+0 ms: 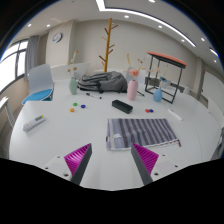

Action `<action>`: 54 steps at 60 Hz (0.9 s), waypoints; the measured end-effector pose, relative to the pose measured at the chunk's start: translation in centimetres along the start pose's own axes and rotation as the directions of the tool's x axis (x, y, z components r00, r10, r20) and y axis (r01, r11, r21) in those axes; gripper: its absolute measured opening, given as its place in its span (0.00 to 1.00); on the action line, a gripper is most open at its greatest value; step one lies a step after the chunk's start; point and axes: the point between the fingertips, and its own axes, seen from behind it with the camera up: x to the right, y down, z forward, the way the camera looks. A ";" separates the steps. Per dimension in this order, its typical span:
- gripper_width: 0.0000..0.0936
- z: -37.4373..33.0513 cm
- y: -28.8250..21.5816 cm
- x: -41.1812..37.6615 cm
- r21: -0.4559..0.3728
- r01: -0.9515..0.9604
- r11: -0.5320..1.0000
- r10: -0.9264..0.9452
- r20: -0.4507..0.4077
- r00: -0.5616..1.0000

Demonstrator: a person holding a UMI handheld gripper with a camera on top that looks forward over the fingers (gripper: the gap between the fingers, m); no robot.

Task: Fold towel

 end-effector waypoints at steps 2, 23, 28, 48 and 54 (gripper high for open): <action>0.91 1.8 -0.1 0.0 -0.006 -0.004 1.000 0.004 0.004 1.000; 0.90 13.9 1.3 -0.1 -0.104 0.021 0.994 -0.017 0.045 0.999; 0.87 14.7 0.8 -0.5 -0.089 -0.004 0.996 0.009 0.062 0.998; 0.03 14.8 0.4 -0.6 -0.156 0.054 0.986 -0.052 0.014 0.999; 0.03 12.9 -1.6 -0.3 -0.153 -0.009 0.988 0.013 0.026 1.000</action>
